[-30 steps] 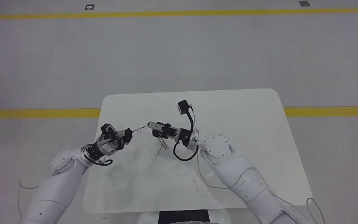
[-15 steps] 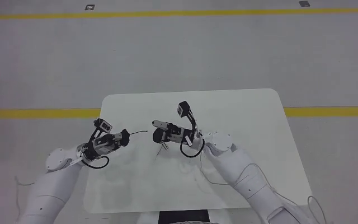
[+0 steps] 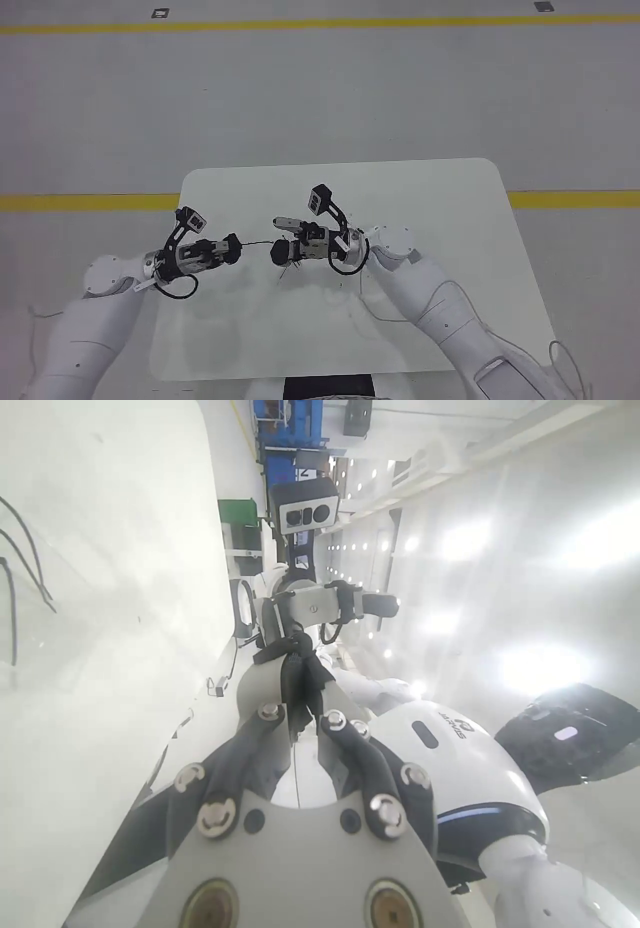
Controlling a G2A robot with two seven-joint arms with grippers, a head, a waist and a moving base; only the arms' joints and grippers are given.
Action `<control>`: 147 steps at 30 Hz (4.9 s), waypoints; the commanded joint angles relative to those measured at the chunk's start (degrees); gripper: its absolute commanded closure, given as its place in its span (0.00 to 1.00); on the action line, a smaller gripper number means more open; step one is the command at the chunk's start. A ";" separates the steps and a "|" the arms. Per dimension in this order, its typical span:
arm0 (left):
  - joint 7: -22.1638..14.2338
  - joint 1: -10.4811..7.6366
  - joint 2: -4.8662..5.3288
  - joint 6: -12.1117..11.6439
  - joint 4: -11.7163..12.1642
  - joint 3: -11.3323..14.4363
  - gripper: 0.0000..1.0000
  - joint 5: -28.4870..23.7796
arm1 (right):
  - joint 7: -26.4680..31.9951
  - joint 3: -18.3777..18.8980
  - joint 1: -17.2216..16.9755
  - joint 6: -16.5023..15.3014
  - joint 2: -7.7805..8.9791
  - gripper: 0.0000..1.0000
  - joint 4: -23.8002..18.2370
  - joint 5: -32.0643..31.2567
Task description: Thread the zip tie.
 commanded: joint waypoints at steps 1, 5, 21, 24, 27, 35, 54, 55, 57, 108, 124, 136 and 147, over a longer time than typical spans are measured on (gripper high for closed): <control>1.42 0.35 0.01 0.00 -2.00 -0.45 1.00 3.46 | -0.31 -0.27 -0.30 0.21 0.00 0.00 -0.30 -0.33; -0.86 0.18 -0.13 0.00 -3.39 -4.09 1.00 4.33 | 1.02 -1.10 -0.18 0.32 -0.07 0.00 0.45 -0.30; -0.86 0.61 -0.55 0.00 -4.43 -3.13 1.00 0.34 | 3.59 -4.59 4.31 -6.93 -1.78 0.18 8.70 0.61; -0.86 0.61 -0.55 0.00 -4.43 -3.13 1.00 0.34 | 4.37 -4.33 4.48 -8.10 -1.79 0.51 9.50 1.14; -0.86 0.61 -0.55 0.00 -4.43 -3.13 1.00 0.34 | 4.41 -4.24 4.57 -8.73 -1.81 0.57 9.77 1.18; -0.86 0.61 -0.55 0.00 -4.43 -3.13 1.00 0.34 | 2.04 -4.00 4.58 -9.77 -1.92 0.74 9.44 0.62; -0.86 0.61 -0.55 0.00 -4.43 -3.13 1.00 0.34 | 0.57 -2.32 3.31 -11.18 -1.40 0.79 7.71 -0.09; -0.86 0.61 -0.55 0.00 -4.43 -3.13 1.00 0.34 | 0.55 -2.24 3.24 -11.18 -1.37 0.80 7.63 -0.14; -0.86 0.61 -0.55 0.00 -4.43 -3.13 1.00 0.34 | 0.58 -2.09 3.04 -11.30 -1.31 0.80 7.44 -0.07; 0.53 0.79 -0.23 1.52 -6.16 -1.16 0.55 0.78 | -0.82 -4.76 3.52 -11.21 -2.08 1.00 6.57 -1.11; 0.13 0.16 -0.09 1.50 -5.56 0.13 0.64 0.11 | -0.70 -4.25 3.37 -12.65 -3.49 1.00 7.51 4.45; -0.08 -0.09 0.06 1.49 -5.26 0.61 0.65 -0.75 | 0.25 -3.31 3.18 -12.65 -4.16 1.00 8.25 2.72; 0.35 -0.40 0.09 1.42 -5.07 1.65 0.67 -0.51 | -0.93 -4.63 4.07 -12.65 -5.25 1.00 9.83 2.31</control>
